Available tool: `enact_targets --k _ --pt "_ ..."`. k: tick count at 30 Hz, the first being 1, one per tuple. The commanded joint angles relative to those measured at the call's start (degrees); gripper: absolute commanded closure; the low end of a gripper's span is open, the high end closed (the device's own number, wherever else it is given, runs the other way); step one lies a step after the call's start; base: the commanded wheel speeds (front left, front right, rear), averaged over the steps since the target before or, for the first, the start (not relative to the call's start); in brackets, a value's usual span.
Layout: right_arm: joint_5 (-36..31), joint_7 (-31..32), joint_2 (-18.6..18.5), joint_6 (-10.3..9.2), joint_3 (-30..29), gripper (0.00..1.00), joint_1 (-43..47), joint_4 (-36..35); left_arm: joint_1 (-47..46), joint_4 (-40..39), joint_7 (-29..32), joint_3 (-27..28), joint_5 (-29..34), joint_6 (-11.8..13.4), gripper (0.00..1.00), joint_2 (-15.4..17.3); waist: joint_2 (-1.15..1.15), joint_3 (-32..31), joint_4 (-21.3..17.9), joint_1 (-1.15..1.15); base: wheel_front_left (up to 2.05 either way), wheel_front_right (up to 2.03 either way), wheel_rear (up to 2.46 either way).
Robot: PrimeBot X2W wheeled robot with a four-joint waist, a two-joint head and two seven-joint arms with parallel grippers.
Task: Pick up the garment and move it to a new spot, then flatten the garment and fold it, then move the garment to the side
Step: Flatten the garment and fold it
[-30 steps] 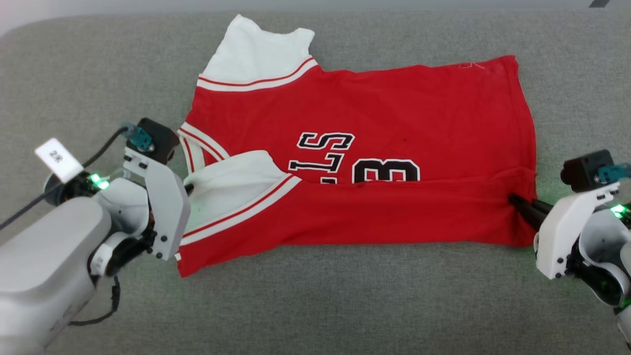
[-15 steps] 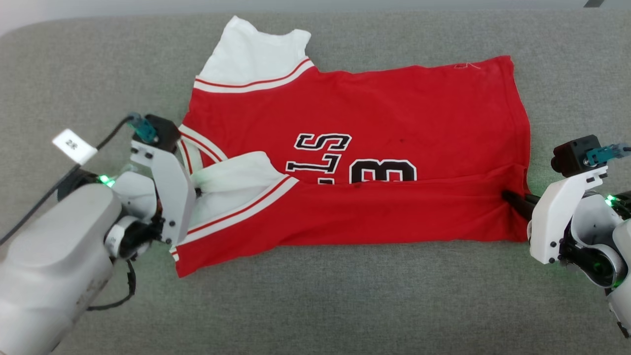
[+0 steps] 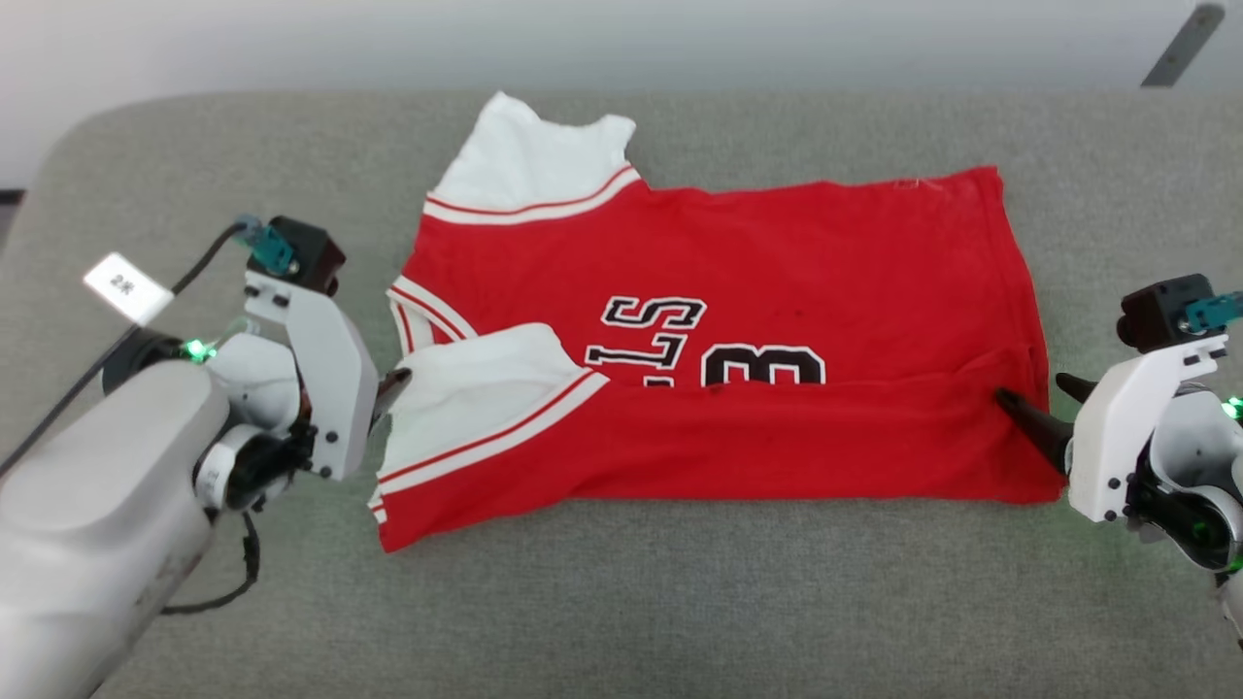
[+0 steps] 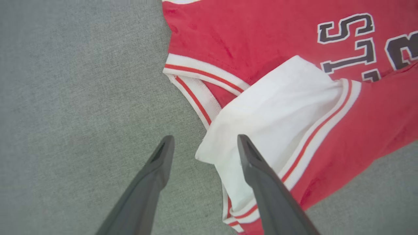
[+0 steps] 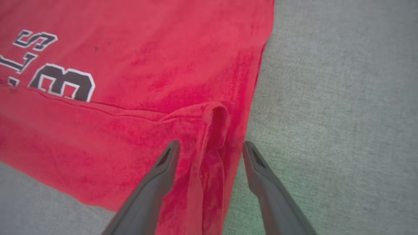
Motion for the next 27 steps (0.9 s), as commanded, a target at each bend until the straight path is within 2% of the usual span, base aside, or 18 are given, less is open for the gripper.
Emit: enact_targets --k 1,5,11,12,16,20,27 --pt "-0.51 -0.97 -0.36 -0.06 -0.92 0.00 1.49 -0.85 1.49 -1.67 0.16 0.10 -0.31 1.09 0.00 1.05 0.00 -2.35 0.65 0.00 0.00 0.00 0.00" --pt "-1.92 -3.41 -0.59 -0.06 -3.41 0.00 3.32 -3.17 4.12 -5.98 2.13 0.38 -2.26 3.92 0.00 2.88 0.00 -4.10 0.63 0.00 0.00 0.00 0.00" --pt "-5.16 -7.80 1.04 -0.06 -10.08 0.00 7.30 -7.17 8.94 -13.81 8.52 -0.32 -6.28 9.14 0.00 5.87 0.00 -6.16 0.08 0.00 0.00 0.00 0.00" --pt "-5.16 -7.80 1.04 -0.06 -10.08 0.00 7.30 -7.17 8.94 -13.81 8.52 -0.32 -6.28 9.14 0.00 5.87 0.00 -6.16 0.08 0.00 0.00 0.00 0.00" --pt "-7.88 -9.42 2.85 -0.06 -15.34 0.00 10.34 -10.91 11.32 -17.48 10.76 -1.13 -7.49 11.68 0.00 7.07 0.00 -6.72 -0.67 0.00 0.00 0.00 0.00" --pt "-11.57 -11.01 5.58 -0.06 -20.70 0.00 13.67 -16.48 12.86 -17.80 9.91 -1.03 -7.74 12.45 0.00 7.54 0.00 -6.49 -1.80 0.00 0.00 0.00 0.00" --pt "-18.21 -12.59 11.09 -0.06 -28.18 0.00 19.57 -27.80 14.47 -13.72 7.74 -0.26 -9.00 11.40 0.00 6.95 0.00 -5.18 -4.09 0.00 0.00 0.00 0.00"
